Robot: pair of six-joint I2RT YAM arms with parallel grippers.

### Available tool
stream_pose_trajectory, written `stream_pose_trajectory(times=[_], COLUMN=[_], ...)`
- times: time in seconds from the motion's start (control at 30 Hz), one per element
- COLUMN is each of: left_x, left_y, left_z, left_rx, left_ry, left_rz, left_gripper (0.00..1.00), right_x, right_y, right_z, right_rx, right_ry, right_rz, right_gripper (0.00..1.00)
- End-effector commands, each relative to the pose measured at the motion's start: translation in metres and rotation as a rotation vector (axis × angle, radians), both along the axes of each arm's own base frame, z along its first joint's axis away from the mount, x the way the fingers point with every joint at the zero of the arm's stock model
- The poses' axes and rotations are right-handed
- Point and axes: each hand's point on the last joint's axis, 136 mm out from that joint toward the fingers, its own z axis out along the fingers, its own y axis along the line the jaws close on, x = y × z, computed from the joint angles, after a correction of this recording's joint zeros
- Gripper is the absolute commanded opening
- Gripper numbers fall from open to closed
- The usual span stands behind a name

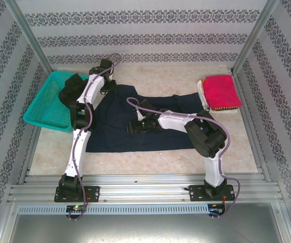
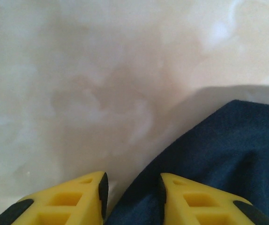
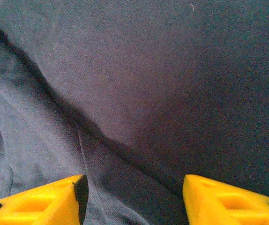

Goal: Fold and stack the t-shirts

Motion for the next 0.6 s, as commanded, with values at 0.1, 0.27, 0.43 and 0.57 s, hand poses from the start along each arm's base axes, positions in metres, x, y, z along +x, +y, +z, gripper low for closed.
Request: stream_pose_trajectory(times=[0.1, 0.27, 0.43, 0.57], left_x=[-0.026, -0.028, -0.021, -0.010], left_y=[0.004, 0.003, 0.003, -0.004], left_z=[-0.023, -0.025, -0.015, 0.006], left_rx=[0.028, 0.021, 0.017, -0.016], left_ry=[0.127, 0.138, 0.098, 0.031], left_rz=[-0.029, -0.039, -0.027, -0.031], left_gripper=[0.22, 0.06, 0.00, 0.00], right_x=[-0.003, 0.000, 0.011, 0.039], right_y=[-0.011, -0.015, -0.019, -0.043], right_z=[-0.010, -0.008, 0.008, 0.045], right_rx=[-0.024, -0.018, -0.006, 0.004], right_ry=[0.060, 0.060, 0.020, -0.096], right_rz=[-0.024, -0.039, -0.051, -0.119], right_gripper=[0.56, 0.56, 0.56, 0.56])
